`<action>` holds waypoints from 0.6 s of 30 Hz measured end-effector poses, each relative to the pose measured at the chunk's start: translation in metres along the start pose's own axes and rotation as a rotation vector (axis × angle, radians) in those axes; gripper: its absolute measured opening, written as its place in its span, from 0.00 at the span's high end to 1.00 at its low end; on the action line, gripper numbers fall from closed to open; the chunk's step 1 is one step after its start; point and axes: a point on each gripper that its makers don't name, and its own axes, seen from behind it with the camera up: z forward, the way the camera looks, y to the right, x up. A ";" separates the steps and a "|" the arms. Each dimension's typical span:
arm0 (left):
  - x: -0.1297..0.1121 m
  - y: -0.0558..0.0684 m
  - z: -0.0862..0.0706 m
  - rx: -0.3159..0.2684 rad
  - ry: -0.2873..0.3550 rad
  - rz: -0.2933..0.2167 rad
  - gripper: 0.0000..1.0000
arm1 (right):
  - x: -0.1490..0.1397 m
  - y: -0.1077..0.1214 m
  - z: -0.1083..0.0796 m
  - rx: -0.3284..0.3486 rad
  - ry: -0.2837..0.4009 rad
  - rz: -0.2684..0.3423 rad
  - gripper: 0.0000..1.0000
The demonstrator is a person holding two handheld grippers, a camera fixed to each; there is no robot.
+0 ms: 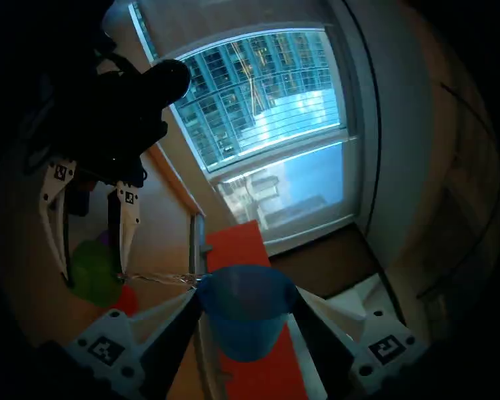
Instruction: Pour water
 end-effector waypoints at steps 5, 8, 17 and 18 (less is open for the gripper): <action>0.002 0.000 0.000 0.001 0.001 0.002 0.11 | 0.000 0.002 0.002 0.000 -0.003 -0.023 0.08; 0.001 -0.001 0.000 0.001 0.002 0.002 0.11 | 0.001 0.005 0.002 -0.004 -0.002 -0.038 0.08; 0.000 -0.002 -0.001 0.003 0.000 0.002 0.11 | 0.003 0.010 0.004 -0.016 -0.003 -0.087 0.08; 0.000 -0.002 -0.001 0.003 0.000 0.003 0.11 | 0.003 0.010 0.004 -0.018 -0.003 -0.093 0.08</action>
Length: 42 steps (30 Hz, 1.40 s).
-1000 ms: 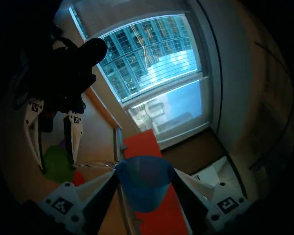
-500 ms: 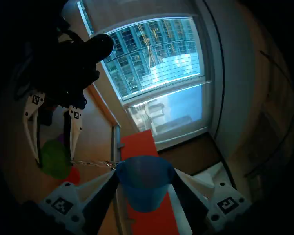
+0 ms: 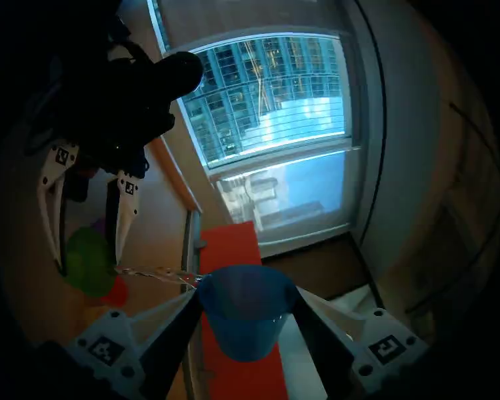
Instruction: Pour water
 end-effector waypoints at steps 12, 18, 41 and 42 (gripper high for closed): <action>0.001 0.001 0.000 -0.001 -0.001 0.005 0.11 | 0.001 0.004 -0.001 -0.012 0.006 -0.043 0.08; 0.002 0.002 -0.001 0.000 0.002 0.004 0.11 | 0.003 0.007 -0.002 -0.016 0.007 -0.071 0.08; 0.005 0.000 -0.001 0.012 0.012 -0.001 0.11 | 0.013 0.013 0.002 -0.036 0.004 -0.193 0.08; 0.005 0.000 -0.001 0.012 0.012 -0.002 0.11 | 0.014 0.013 0.002 -0.037 0.004 -0.199 0.09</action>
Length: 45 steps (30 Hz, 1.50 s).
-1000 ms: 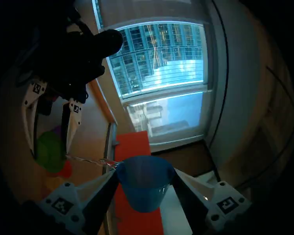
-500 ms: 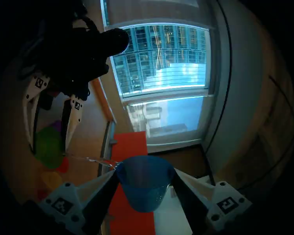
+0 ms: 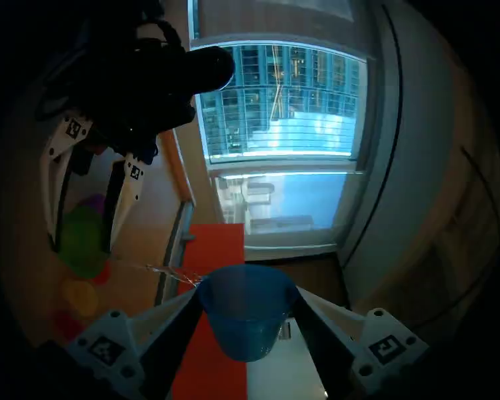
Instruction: Pour water
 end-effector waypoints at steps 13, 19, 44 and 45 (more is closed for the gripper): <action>0.000 -0.002 0.002 0.001 0.000 -0.002 0.11 | 0.009 0.001 0.003 -0.015 0.006 -0.075 0.08; 0.000 -0.003 0.003 0.001 0.002 -0.006 0.11 | 0.012 0.000 0.004 -0.019 0.008 -0.107 0.08; 0.002 -0.004 0.005 0.007 0.008 -0.005 0.12 | 0.014 0.003 -0.001 -0.013 0.029 0.050 0.08; 0.003 -0.005 0.004 0.008 0.009 -0.005 0.12 | 0.014 0.004 -0.002 -0.010 0.032 0.081 0.09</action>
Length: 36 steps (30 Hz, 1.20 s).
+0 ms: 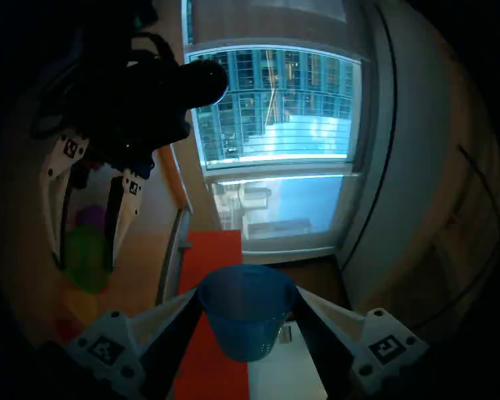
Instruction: Pour water
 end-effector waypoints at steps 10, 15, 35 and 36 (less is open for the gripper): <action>0.002 -0.002 -0.002 0.006 0.003 0.008 0.11 | 0.006 -0.008 -0.010 0.047 0.024 0.330 0.08; 0.003 -0.001 -0.002 0.006 0.003 0.011 0.12 | 0.015 -0.018 -0.015 0.089 0.038 0.525 0.08; 0.008 -0.005 -0.005 0.020 0.000 0.025 0.12 | 0.039 -0.027 -0.023 0.195 0.124 1.236 0.08; 0.008 -0.005 -0.005 0.021 -0.001 0.026 0.12 | 0.039 -0.027 -0.023 0.199 0.127 1.254 0.09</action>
